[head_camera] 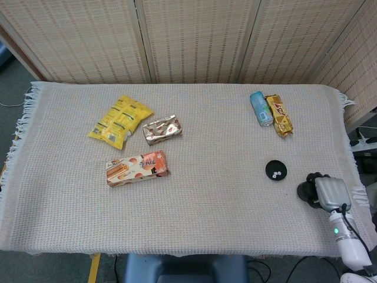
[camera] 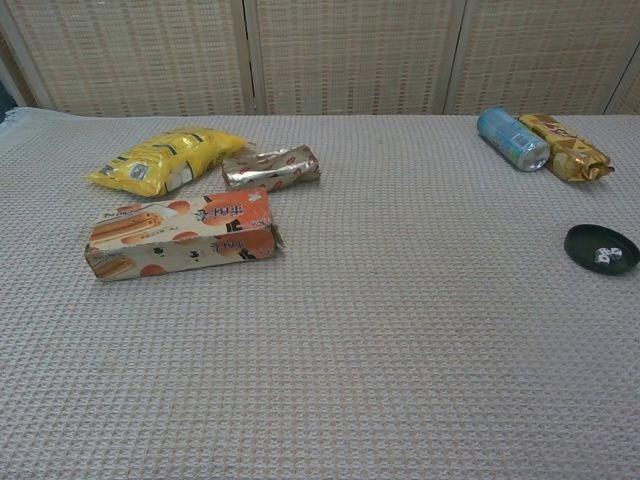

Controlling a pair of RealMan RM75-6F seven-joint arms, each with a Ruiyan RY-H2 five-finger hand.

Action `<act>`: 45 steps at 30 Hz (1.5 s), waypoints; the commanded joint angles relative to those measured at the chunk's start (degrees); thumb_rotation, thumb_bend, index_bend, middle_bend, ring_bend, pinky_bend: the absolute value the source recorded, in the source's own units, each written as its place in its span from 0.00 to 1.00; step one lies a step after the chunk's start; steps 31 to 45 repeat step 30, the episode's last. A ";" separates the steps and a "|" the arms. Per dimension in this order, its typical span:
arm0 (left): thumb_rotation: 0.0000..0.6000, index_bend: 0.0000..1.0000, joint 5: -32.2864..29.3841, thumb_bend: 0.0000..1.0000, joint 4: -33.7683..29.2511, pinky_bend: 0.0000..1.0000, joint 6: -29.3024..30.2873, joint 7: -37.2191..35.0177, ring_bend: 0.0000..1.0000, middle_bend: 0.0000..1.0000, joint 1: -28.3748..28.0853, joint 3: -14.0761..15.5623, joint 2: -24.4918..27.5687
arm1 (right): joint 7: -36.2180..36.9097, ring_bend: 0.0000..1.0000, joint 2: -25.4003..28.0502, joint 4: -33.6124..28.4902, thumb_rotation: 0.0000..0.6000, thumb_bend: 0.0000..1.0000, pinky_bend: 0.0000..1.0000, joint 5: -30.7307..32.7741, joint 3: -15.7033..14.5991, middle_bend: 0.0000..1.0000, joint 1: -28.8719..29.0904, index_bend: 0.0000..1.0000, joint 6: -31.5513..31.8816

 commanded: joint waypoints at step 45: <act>1.00 0.53 -0.43 0.53 0.25 0.53 -0.60 0.03 0.20 0.17 -0.31 -0.10 -0.12 | 12.51 0.00 -1.01 -1.16 1.00 0.17 0.13 -19.21 2.31 0.00 -11.99 0.00 25.38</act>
